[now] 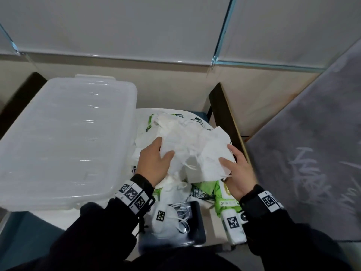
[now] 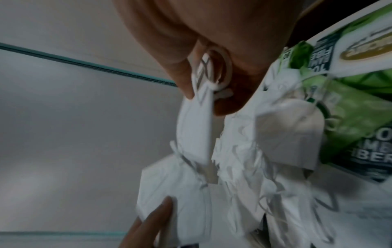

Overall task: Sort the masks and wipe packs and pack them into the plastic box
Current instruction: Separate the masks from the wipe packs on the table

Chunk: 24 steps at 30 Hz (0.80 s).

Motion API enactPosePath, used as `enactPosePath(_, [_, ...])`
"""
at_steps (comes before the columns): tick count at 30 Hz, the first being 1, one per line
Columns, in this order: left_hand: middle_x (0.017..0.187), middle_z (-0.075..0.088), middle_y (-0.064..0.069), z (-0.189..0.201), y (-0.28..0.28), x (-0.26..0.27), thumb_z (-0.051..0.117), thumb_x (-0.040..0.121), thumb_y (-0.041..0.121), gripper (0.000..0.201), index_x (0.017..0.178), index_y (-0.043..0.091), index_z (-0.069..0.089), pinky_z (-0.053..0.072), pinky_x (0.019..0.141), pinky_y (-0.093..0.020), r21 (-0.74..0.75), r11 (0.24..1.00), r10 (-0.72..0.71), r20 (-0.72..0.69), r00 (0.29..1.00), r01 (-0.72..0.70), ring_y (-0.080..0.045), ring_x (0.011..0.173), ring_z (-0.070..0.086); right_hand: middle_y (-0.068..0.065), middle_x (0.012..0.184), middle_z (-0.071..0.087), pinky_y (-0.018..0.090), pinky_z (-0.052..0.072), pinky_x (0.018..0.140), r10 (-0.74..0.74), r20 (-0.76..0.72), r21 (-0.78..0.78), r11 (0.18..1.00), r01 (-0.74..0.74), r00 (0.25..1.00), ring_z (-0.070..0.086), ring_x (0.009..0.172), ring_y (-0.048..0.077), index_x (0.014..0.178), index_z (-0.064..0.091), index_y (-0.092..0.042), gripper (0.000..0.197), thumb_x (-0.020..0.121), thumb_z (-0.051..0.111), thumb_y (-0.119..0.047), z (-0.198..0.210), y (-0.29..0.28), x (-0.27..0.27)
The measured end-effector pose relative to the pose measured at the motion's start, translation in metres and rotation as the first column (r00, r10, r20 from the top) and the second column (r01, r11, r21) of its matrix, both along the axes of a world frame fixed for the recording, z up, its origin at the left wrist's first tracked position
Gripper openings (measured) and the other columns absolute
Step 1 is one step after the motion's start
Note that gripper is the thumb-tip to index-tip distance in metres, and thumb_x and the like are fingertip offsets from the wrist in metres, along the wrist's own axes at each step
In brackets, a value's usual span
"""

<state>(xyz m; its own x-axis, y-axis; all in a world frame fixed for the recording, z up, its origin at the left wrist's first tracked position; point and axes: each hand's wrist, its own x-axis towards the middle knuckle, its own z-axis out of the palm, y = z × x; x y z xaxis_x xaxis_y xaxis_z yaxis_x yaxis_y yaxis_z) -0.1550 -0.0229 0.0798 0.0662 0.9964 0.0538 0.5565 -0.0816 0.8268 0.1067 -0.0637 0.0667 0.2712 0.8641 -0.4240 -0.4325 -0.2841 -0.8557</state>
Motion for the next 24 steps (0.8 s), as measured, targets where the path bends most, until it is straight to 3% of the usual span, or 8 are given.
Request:
enactPosePath(2, [0.084,0.065,-0.003,-0.008,-0.013,-0.01,0.061,0.096,0.021,0.019,0.111,0.018,0.051,0.046,0.068,-0.035,-0.079,0.997,0.028,0.042,0.999,-0.025,-0.022,0.076,0.061,0.011,0.137,0.067,0.062,0.045,0.108,0.033,-0.058,0.001,0.999,-0.033,0.998,0.065,0.123,0.038,0.144,0.054,-0.019,0.052,0.096,0.065,-0.002,-0.005,-0.011,-0.006])
enactPosePath(4, [0.097,0.069,0.0,-0.016,-0.023,-0.012,0.058,0.098,0.02,0.03,0.127,0.019,0.051,0.048,0.077,-0.033,-0.164,0.984,-0.058,0.027,0.998,0.062,-0.02,0.087,0.064,0.016,0.135,0.067,0.053,0.05,0.103,0.085,-0.134,-0.014,0.996,-0.087,0.987,0.065,0.123,0.037,0.141,0.059,-0.009,0.046,0.096,0.065,-0.006,-0.003,-0.019,-0.018])
enactPosePath(7, [0.105,0.072,-0.004,-0.012,-0.032,-0.007,0.054,0.103,0.033,0.021,0.117,0.021,0.065,0.051,0.096,-0.043,-0.248,0.957,-0.097,0.207,0.974,0.148,-0.026,0.099,0.065,0.019,0.126,0.071,0.038,0.062,0.084,0.134,-0.128,0.002,0.991,-0.135,0.983,0.069,0.115,0.035,0.132,0.062,0.001,0.041,0.092,0.066,-0.003,0.006,-0.026,-0.044])
enactPosePath(10, [0.107,0.075,-0.007,0.004,-0.042,-0.001,0.056,0.101,0.052,0.036,0.11,0.02,0.071,0.053,0.099,-0.044,-0.319,0.921,-0.021,0.531,0.847,0.223,-0.021,0.103,0.07,0.021,0.115,0.075,0.04,0.062,0.084,0.167,0.088,0.025,0.985,-0.17,0.982,0.072,0.108,0.038,0.12,0.067,0.004,0.037,0.084,0.073,0.006,0.005,-0.032,-0.07])
enactPosePath(13, [0.101,0.077,0.003,0.004,-0.045,-0.007,0.074,0.09,0.042,0.024,0.11,0.031,0.067,0.058,0.091,-0.049,-0.255,0.937,-0.122,0.399,0.909,0.238,-0.019,0.099,0.073,0.022,0.106,0.077,0.046,0.062,0.085,0.168,0.183,0.023,0.984,-0.175,0.969,0.074,0.097,0.037,0.112,0.069,0.005,0.032,0.082,0.077,0.007,0.003,-0.038,-0.086])
enactPosePath(17, [0.104,0.074,0.009,-0.007,-0.045,-0.026,0.072,0.09,0.015,0.026,0.109,0.029,0.06,0.056,0.093,-0.047,-0.213,0.961,-0.097,0.33,0.939,0.174,-0.012,0.1,0.07,0.014,0.068,0.067,0.025,0.052,0.051,0.227,0.093,-0.046,0.974,-0.224,0.969,0.062,0.05,0.018,0.091,0.066,0.006,0.011,0.084,0.075,0.006,0.003,-0.049,-0.091])
enactPosePath(22, [0.107,0.074,0.004,-0.022,-0.051,-0.048,0.072,0.09,0.015,0.026,0.112,0.026,0.061,0.054,0.097,-0.051,-0.277,0.95,-0.043,0.338,0.94,0.143,-0.017,0.101,0.07,-0.003,0.051,0.037,0.028,0.038,0.056,0.201,-0.036,-0.148,0.968,-0.205,0.979,0.036,0.05,0.014,0.088,0.068,-0.009,0.005,0.092,0.068,-0.006,-0.006,-0.06,-0.067])
enactPosePath(24, [0.11,0.076,0.004,-0.026,-0.056,-0.054,0.072,0.089,0.016,0.028,0.115,0.024,0.066,0.053,0.1,-0.052,-0.294,0.945,-0.017,0.393,0.919,0.143,-0.018,0.105,0.071,-0.005,0.052,0.035,0.031,0.038,0.06,0.225,-0.067,-0.177,0.956,-0.233,0.972,0.036,0.051,0.013,0.094,0.068,-0.012,0.008,0.087,0.073,-0.012,-0.01,-0.062,-0.06])
